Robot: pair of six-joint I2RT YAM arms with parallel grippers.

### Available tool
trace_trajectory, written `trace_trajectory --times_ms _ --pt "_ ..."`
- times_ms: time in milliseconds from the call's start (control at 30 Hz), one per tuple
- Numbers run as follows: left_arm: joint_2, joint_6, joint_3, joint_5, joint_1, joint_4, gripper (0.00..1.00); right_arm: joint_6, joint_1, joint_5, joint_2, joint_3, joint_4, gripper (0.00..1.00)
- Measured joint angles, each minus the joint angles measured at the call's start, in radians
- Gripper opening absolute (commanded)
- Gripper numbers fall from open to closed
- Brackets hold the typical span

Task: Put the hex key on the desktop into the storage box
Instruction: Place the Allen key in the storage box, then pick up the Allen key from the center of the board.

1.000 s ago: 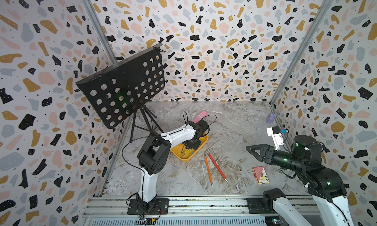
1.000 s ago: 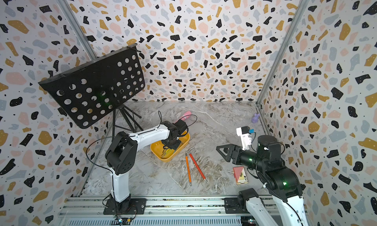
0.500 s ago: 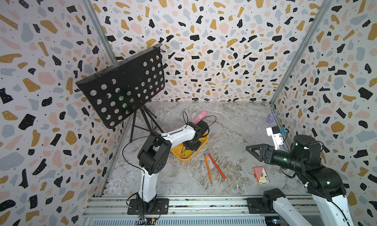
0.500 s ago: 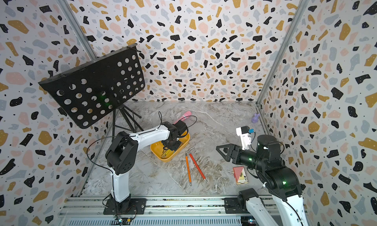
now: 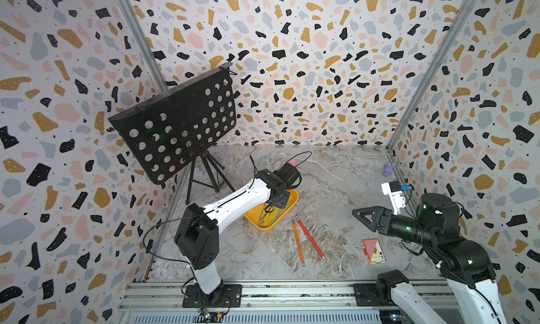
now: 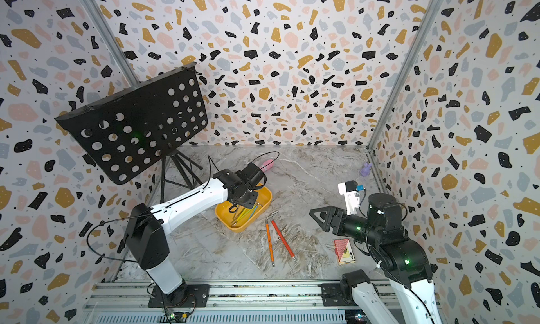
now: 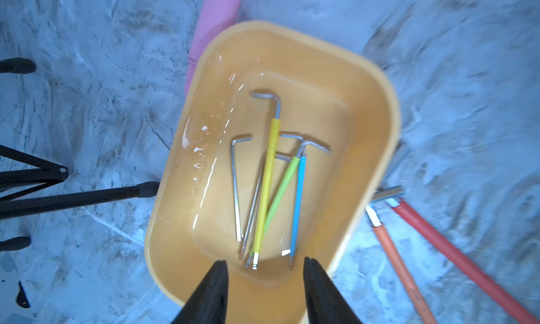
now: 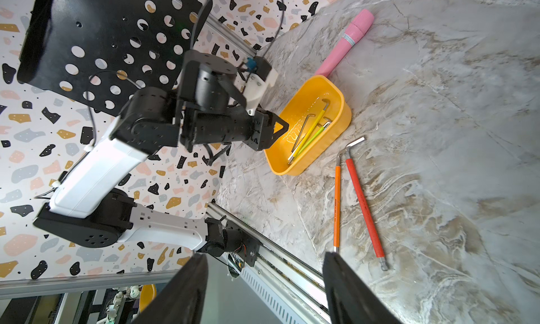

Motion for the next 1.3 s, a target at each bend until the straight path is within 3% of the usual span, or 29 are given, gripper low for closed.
trace_trajectory --times_ms 300,500,667,900,1300 --pt "-0.034 -0.336 -0.025 0.058 -0.162 -0.004 0.45 0.0 0.0 0.0 0.0 0.0 -0.001 0.68" --pt "-0.034 -0.589 -0.14 0.122 -0.2 0.035 0.46 0.0 0.0 0.001 0.0 0.0 -0.001 0.68" --pt "-0.005 -0.722 -0.175 0.178 -0.217 0.066 0.47 0.0 0.0 0.0 0.0 0.0 -0.001 0.68" --pt "0.099 -0.793 -0.174 0.23 -0.251 0.123 0.51 0.0 0.0 0.0 0.0 0.0 -0.001 0.68" --pt "0.22 -0.798 -0.166 0.267 -0.257 0.15 0.48 0.0 0.0 0.001 -0.002 0.0 -0.001 0.68"
